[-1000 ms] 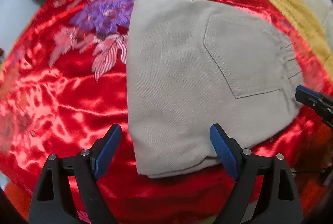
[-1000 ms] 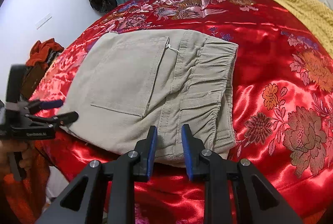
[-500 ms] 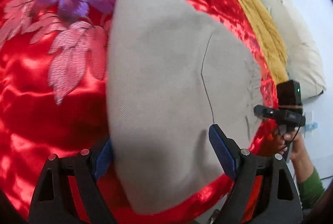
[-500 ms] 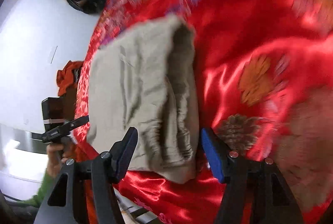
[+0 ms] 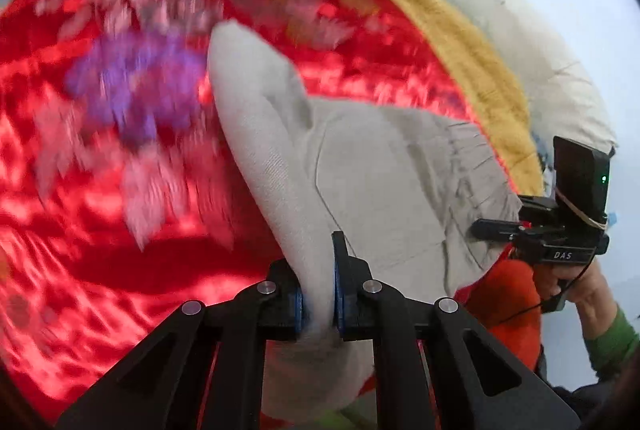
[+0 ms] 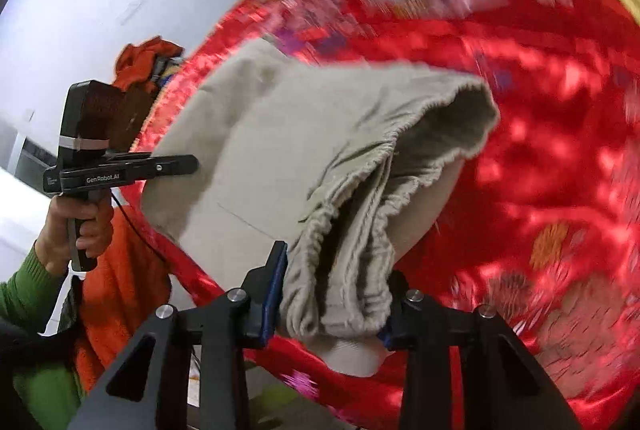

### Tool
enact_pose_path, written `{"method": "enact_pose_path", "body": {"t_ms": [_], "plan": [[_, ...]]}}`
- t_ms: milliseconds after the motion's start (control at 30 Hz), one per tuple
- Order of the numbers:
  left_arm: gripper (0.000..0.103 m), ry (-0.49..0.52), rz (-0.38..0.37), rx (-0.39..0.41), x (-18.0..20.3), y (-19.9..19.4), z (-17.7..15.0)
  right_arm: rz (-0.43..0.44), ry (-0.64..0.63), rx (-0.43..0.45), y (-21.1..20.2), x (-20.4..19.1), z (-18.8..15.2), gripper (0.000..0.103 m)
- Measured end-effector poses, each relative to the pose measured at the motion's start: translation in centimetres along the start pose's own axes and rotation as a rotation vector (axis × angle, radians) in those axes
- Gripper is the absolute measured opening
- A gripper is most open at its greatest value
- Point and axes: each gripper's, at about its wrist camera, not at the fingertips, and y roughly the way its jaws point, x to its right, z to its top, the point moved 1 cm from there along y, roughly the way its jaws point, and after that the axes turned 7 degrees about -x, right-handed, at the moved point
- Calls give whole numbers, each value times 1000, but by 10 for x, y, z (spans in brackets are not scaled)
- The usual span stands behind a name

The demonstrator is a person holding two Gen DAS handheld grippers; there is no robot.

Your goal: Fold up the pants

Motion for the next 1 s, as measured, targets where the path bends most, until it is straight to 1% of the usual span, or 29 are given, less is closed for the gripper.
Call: {"method": "enact_pose_path", "body": {"t_ms": [67, 100, 133, 200, 233, 267, 300, 333, 367, 400, 433, 467, 500, 533, 567, 600, 667, 733, 767, 833, 867, 900, 967, 1000], "plan": [[9, -6, -5, 65, -8, -21, 22, -3, -29, 38, -11, -5, 19, 37], [9, -7, 0, 97, -13, -28, 35, -9, -49, 64, -16, -5, 34, 37], [9, -14, 9, 121, -16, -30, 47, -15, -56, 86, -16, -8, 45, 37], [10, -26, 41, 164, -31, -30, 78, -11, -49, 131, -16, -1, 83, 37], [12, -21, 76, 178, -35, -24, 90, -16, -47, 150, -18, 7, 94, 37], [19, -16, 117, 186, -40, -17, 100, -28, -32, 166, -13, 16, 110, 38], [31, -19, 194, 182, -48, -3, 111, -33, -7, 162, -5, 28, 124, 40], [36, -25, 254, 169, -52, 8, 116, -51, 24, 144, 5, 39, 133, 42], [40, -32, 331, 146, -58, 20, 119, -121, 76, 119, 18, 57, 141, 51], [41, -28, 381, 133, -62, 26, 117, -184, 104, 102, 26, 65, 140, 57], [44, -23, 399, 126, -61, 29, 114, -283, 128, 84, 30, 74, 137, 58], [55, -17, 405, 126, -59, 29, 106, -339, 131, 81, 29, 77, 134, 60], [72, -8, 407, 135, -54, 28, 99, -385, 127, 89, 25, 77, 126, 70], [78, 5, 420, 155, -48, 24, 89, -405, 120, 100, 21, 75, 120, 78], [84, 19, 439, 179, -41, 19, 79, -418, 111, 116, 15, 71, 110, 92], [85, 31, 449, 199, -34, 13, 70, -428, 106, 133, 10, 67, 103, 97], [87, 33, 450, 217, -22, 5, 64, -434, 94, 180, -5, 51, 88, 97], [87, 23, 460, 235, -11, -7, 57, -440, 85, 216, -19, 31, 75, 99], [88, 21, 471, 244, -4, -12, 53, -452, 72, 248, -26, 20, 70, 101], [88, 18, 507, 268, 6, -23, 46, -496, 42, 295, -42, 1, 50, 102], [88, 19, 528, 288, 11, -29, 43, -544, 16, 336, -49, -13, 46, 103], [91, 20, 546, 304, 16, -35, 39, -569, 1, 361, -54, -24, 39, 103], [98, 19, 593, 343, 25, -46, 33, -608, -18, 444, -69, -46, 27, 103], [98, 18, 625, 376, 30, -54, 28, -613, -12, 478, -76, -53, 23, 103]]}}
